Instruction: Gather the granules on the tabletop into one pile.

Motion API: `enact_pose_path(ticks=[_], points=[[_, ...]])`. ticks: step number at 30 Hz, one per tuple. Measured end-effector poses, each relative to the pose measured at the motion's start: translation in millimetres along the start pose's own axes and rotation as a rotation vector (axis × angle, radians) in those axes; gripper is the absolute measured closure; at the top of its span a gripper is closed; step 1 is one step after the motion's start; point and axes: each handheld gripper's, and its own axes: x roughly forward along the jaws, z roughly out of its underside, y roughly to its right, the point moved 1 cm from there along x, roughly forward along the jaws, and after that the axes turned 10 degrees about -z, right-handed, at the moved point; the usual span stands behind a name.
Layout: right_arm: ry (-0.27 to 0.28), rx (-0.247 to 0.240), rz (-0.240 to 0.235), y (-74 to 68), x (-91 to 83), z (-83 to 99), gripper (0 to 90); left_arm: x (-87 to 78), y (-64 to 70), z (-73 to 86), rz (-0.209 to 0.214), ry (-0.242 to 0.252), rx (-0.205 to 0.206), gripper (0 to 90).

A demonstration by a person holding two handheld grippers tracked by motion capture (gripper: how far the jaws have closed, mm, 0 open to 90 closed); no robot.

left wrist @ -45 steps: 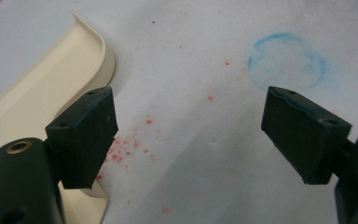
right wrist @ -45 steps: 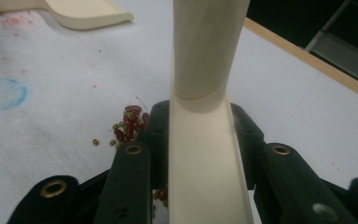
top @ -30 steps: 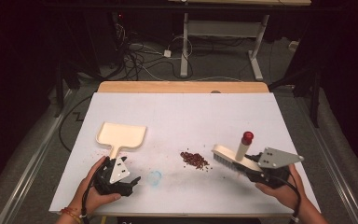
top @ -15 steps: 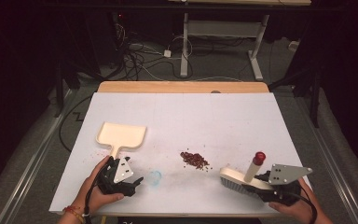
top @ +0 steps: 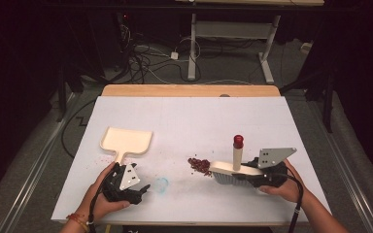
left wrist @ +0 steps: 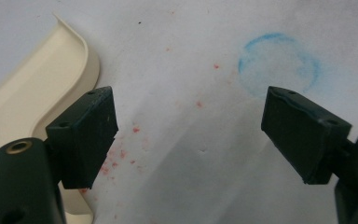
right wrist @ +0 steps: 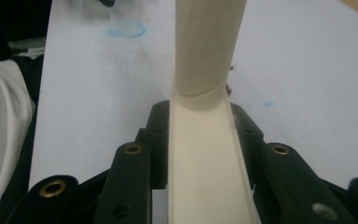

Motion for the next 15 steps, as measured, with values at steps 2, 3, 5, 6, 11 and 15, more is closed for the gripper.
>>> enact_pose_path(ticks=[2,3,5,6,11,15], points=[[0.011,-0.004,0.009,3.0,1.5,-4.9,67.5,0.2,-0.2,0.3,-0.001,-0.001,0.000,17.8],[0.014,-0.007,0.011,3.5,2.0,-6.7,67.5,0.2,-0.2,0.5,0.000,-0.002,-0.001,17.8],[0.023,-0.010,0.008,3.2,2.3,-8.9,67.5,-0.4,-0.5,0.7,-0.005,0.001,0.008,17.8],[0.024,-0.012,-0.001,2.3,1.6,-9.1,67.5,-0.6,0.3,1.2,0.000,0.001,-0.003,17.9],[0.049,-0.015,0.027,-6.0,-7.4,-8.8,67.4,-2.2,-0.3,2.3,-0.005,0.004,-0.008,17.9],[0.105,-0.003,0.059,-10.1,-16.5,-8.7,67.5,-2.9,-0.8,2.1,-0.008,0.003,-0.002,17.9]])
